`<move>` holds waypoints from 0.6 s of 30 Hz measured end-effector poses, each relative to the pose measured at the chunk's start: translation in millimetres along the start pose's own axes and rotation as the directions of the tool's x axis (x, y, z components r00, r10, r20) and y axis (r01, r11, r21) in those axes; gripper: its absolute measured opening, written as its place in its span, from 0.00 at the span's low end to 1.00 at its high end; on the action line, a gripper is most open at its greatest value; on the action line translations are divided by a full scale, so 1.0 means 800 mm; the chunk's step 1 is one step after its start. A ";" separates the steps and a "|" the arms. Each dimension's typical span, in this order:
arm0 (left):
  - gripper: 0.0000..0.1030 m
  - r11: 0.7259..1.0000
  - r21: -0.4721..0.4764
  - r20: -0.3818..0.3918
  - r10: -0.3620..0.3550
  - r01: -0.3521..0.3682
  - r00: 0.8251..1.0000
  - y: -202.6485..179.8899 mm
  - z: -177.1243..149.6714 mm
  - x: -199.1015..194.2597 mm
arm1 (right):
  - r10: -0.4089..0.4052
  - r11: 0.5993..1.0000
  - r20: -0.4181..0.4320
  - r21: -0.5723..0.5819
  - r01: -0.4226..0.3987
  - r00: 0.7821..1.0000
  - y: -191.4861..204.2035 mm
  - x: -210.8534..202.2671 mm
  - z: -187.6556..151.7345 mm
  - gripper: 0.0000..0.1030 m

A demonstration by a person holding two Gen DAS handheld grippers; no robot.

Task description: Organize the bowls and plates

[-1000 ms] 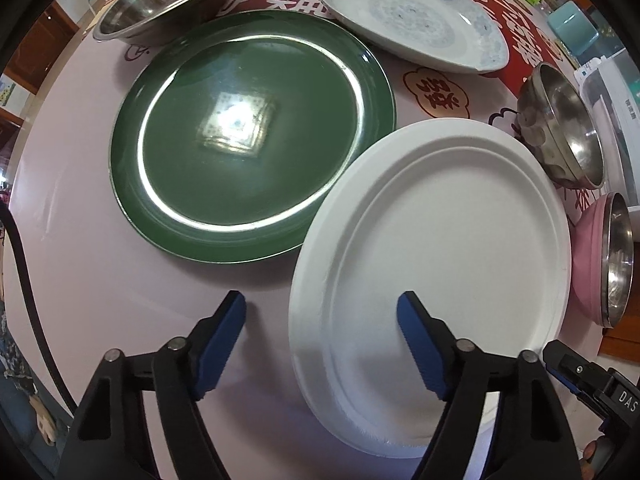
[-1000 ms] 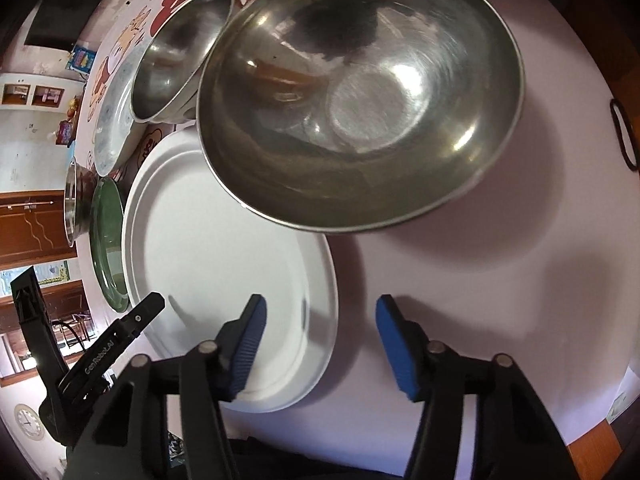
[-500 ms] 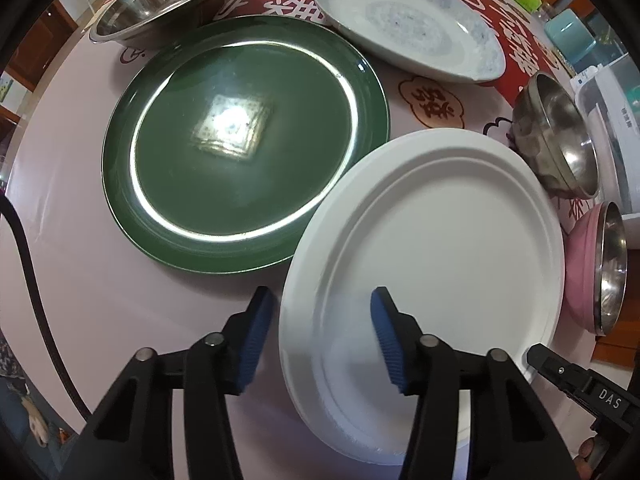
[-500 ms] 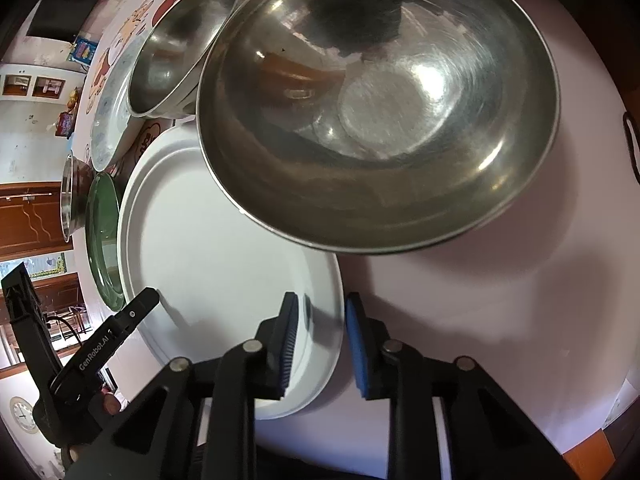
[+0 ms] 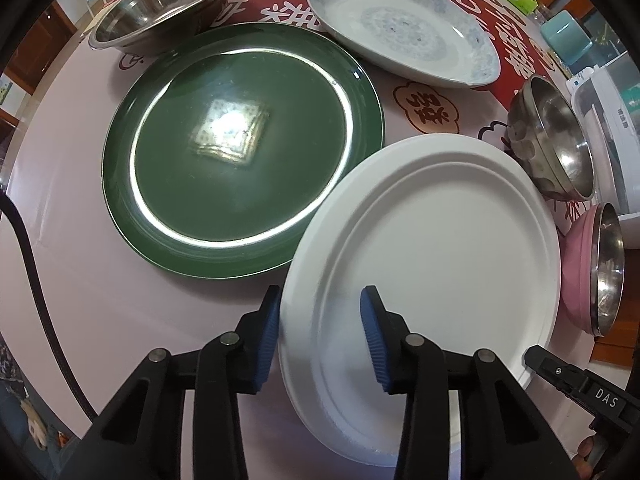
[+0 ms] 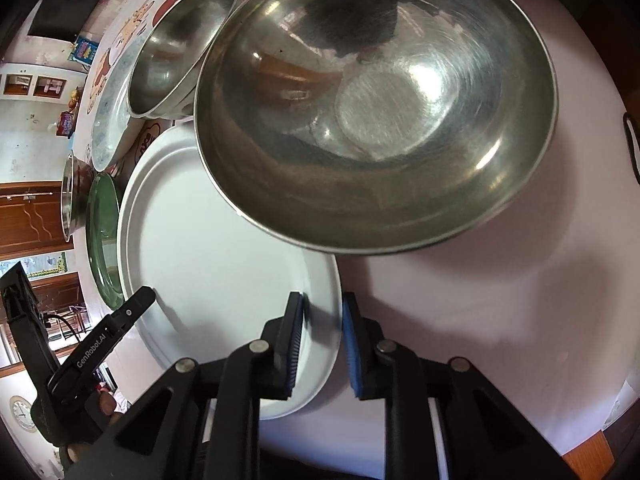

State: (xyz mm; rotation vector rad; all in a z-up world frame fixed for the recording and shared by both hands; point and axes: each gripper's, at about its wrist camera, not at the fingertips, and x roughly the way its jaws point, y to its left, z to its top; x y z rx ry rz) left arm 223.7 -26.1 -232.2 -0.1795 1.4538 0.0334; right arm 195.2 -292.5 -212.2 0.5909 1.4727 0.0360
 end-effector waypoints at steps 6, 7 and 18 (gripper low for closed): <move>0.31 1.000 0.005 0.018 0.004 -0.004 1.000 -0.003 -0.004 -0.013 | -0.002 1.000 0.016 -0.001 0.002 1.000 0.004 -0.007 -0.007 0.18; 0.31 1.000 0.005 0.020 0.002 -0.002 1.000 -0.004 -0.004 -0.015 | -0.001 1.000 0.019 -0.002 0.001 1.000 0.005 -0.008 -0.009 0.18; 0.31 1.000 -0.019 0.099 -0.017 0.019 0.995 0.011 -0.035 -0.056 | 0.019 0.998 0.059 -0.057 -0.015 0.998 0.018 -0.028 -0.034 0.18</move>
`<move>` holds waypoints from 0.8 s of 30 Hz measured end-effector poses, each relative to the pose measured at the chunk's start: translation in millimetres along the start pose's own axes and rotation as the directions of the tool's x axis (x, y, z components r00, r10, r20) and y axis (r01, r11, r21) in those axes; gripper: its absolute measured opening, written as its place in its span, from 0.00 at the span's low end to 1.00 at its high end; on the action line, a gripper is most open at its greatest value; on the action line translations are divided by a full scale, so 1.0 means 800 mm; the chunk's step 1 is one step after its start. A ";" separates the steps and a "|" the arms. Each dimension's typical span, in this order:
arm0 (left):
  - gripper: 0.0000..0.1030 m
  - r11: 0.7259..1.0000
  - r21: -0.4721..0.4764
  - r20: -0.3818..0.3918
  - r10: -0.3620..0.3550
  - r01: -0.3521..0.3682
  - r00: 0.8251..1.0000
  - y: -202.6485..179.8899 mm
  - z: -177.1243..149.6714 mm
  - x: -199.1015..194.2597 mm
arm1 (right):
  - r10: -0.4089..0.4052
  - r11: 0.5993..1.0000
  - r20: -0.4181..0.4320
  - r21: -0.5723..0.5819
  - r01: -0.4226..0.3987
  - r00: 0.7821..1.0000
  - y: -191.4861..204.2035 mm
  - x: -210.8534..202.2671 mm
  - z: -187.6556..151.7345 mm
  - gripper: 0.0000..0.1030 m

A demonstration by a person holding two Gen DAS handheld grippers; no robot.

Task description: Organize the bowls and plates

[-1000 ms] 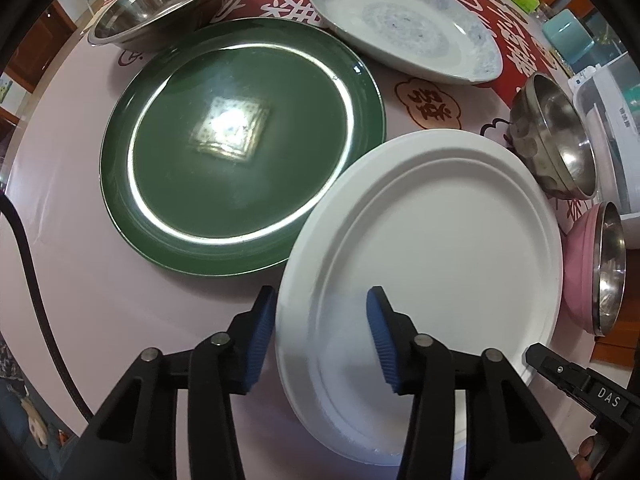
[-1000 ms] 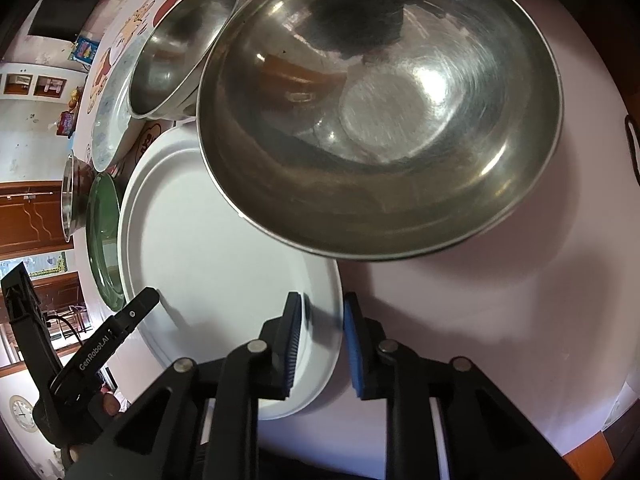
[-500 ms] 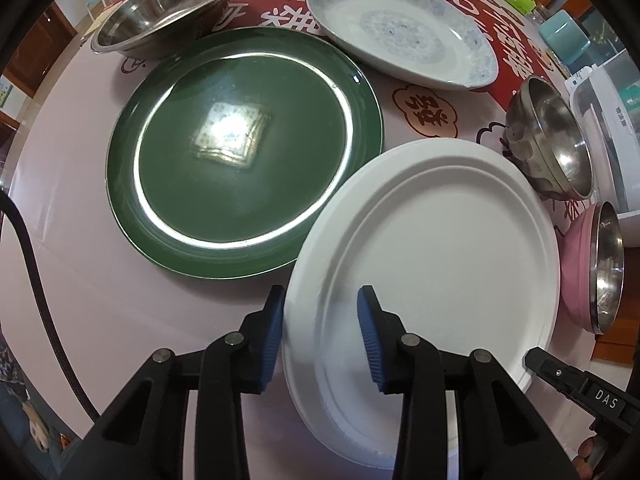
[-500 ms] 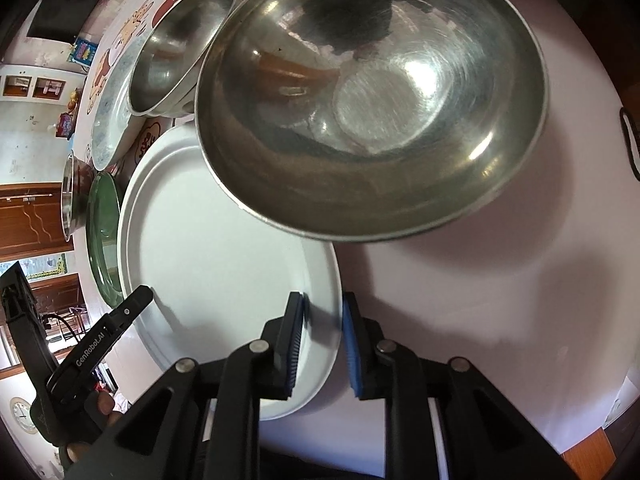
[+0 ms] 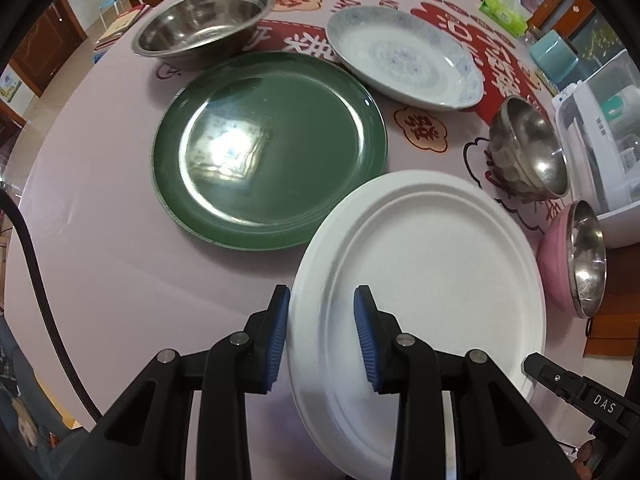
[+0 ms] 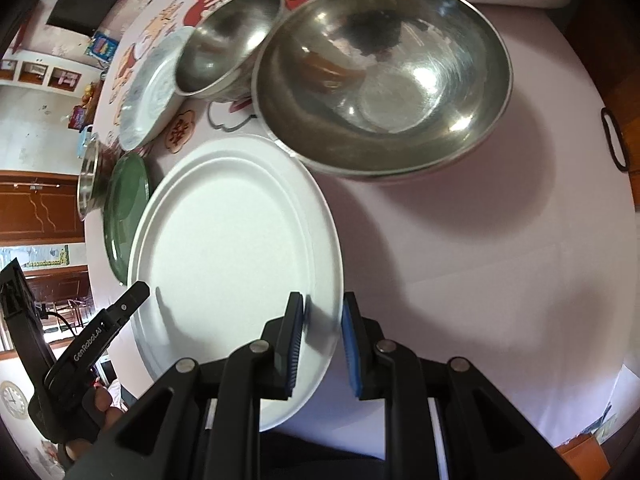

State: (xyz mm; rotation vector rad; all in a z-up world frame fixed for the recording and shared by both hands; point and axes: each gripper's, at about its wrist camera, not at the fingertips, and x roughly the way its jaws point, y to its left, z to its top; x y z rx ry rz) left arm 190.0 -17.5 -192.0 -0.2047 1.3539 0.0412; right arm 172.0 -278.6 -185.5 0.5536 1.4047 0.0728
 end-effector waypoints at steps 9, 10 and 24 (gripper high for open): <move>0.31 1.000 0.013 0.092 -0.002 0.000 0.996 0.030 -0.041 -0.052 | 0.045 0.999 0.064 -0.033 -0.043 0.997 0.006 -0.022 -0.037 0.18; 0.31 1.000 0.014 0.100 0.000 -0.001 0.995 0.032 -0.045 -0.057 | 0.049 0.998 0.068 -0.036 -0.046 0.997 0.006 -0.025 -0.041 0.18; 0.31 0.999 -0.035 0.167 0.012 -0.007 0.986 0.084 -0.106 -0.104 | 0.062 0.987 0.106 -0.154 -0.045 0.992 0.041 -0.041 -0.102 0.19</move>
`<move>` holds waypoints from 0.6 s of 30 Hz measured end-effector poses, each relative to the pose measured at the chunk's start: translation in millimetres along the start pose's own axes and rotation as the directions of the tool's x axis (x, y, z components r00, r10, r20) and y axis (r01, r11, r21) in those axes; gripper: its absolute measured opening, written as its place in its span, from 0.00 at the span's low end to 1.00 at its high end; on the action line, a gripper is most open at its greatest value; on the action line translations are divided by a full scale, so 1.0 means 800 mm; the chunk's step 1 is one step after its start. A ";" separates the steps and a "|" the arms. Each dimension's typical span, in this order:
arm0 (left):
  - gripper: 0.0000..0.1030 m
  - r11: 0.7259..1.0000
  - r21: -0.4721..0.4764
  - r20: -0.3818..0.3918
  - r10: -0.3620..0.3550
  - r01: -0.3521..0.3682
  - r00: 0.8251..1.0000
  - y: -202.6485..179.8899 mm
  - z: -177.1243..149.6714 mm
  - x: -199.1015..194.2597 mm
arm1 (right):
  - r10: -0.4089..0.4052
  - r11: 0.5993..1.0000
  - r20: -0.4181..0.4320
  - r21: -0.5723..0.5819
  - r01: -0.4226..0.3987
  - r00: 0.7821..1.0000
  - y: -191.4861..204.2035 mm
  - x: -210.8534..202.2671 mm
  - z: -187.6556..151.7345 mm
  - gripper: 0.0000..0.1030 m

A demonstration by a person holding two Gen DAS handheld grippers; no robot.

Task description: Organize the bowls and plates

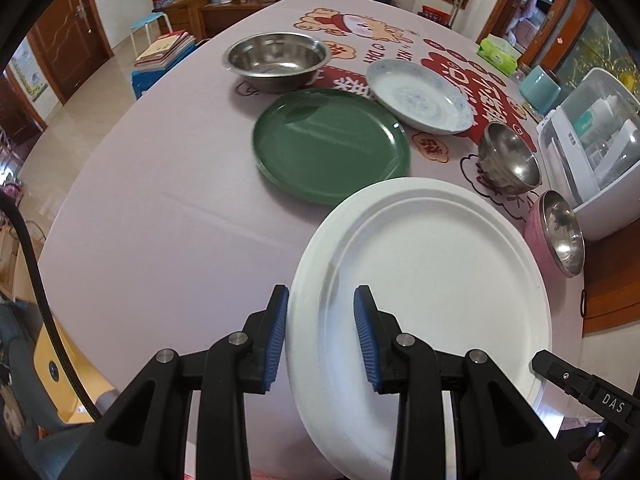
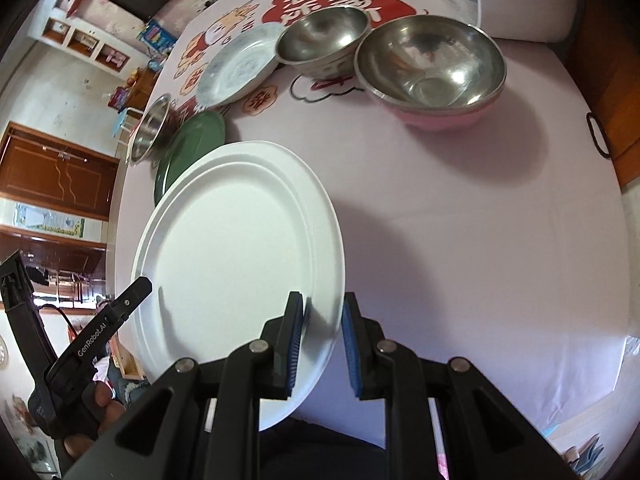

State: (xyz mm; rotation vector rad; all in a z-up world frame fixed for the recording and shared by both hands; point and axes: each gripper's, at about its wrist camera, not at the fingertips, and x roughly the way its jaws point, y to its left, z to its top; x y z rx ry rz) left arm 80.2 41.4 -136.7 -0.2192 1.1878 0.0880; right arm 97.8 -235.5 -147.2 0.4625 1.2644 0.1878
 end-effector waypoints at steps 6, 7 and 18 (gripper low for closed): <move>0.31 0.999 -0.033 -0.014 0.011 -0.012 1.000 0.036 -0.024 -0.009 | 0.016 1.000 -0.029 -0.027 -0.017 0.999 0.015 0.009 -0.027 0.19; 0.31 0.999 -0.039 -0.022 0.013 -0.013 1.000 0.042 -0.027 -0.008 | 0.017 0.999 -0.039 -0.028 -0.018 0.999 0.017 0.011 -0.032 0.19; 0.31 0.996 -0.068 -0.102 0.045 -0.052 0.994 0.088 -0.055 0.008 | 0.031 0.999 -0.147 -0.010 -0.033 0.989 0.025 0.056 -0.058 0.20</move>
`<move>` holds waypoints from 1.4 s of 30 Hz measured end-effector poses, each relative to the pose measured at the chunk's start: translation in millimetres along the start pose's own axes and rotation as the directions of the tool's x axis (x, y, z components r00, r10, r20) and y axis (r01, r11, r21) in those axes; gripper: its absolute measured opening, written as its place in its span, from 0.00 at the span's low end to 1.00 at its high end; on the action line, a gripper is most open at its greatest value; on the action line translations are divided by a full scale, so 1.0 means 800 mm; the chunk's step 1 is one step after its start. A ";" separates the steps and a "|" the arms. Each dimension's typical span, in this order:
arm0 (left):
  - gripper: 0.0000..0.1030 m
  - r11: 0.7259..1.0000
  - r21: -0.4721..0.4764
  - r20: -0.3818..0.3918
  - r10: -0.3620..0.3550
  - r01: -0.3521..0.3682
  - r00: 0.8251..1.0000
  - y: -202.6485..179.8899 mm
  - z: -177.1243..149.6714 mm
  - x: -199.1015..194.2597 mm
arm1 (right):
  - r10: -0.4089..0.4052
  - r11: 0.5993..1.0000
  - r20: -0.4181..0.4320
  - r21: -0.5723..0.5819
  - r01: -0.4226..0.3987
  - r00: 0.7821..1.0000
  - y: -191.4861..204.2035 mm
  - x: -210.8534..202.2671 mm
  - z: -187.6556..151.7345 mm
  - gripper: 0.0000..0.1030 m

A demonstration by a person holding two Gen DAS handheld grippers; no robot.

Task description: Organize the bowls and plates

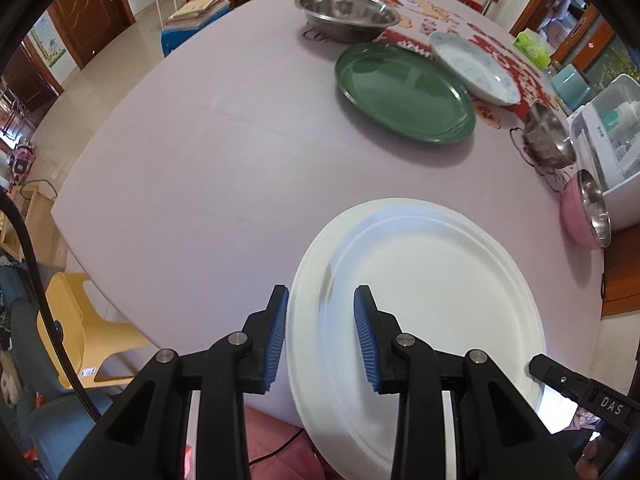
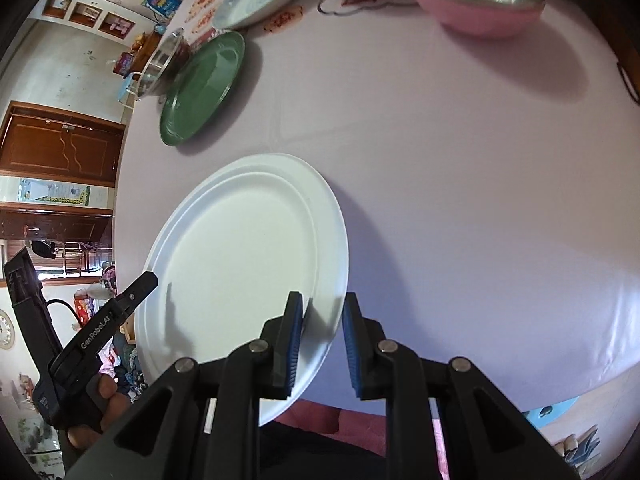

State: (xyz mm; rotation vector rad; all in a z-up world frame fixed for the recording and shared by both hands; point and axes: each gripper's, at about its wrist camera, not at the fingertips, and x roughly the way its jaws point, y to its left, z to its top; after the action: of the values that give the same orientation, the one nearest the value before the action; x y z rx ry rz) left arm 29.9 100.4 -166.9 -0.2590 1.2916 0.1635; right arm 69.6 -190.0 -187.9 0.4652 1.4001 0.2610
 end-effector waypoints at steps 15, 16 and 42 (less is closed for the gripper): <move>0.31 1.000 0.020 -0.085 0.022 -0.020 0.996 -0.003 0.015 0.046 | -0.029 1.000 -0.036 0.007 0.029 0.999 -0.005 0.044 0.018 0.21; 0.31 1.000 0.021 -0.096 0.024 -0.022 0.995 -0.004 0.016 0.050 | -0.037 0.999 -0.037 0.002 0.038 0.999 -0.005 0.046 0.018 0.21; 0.45 0.998 -0.047 -0.022 -0.053 0.052 0.998 0.041 0.020 0.023 | -0.160 0.983 0.080 0.105 0.151 0.984 -0.005 0.013 -0.002 0.35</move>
State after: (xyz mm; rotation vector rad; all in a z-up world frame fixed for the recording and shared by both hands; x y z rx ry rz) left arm 41.2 136.4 -183.5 -0.3349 1.3034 0.1455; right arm 69.6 -188.5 -199.2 0.4407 1.3595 0.0439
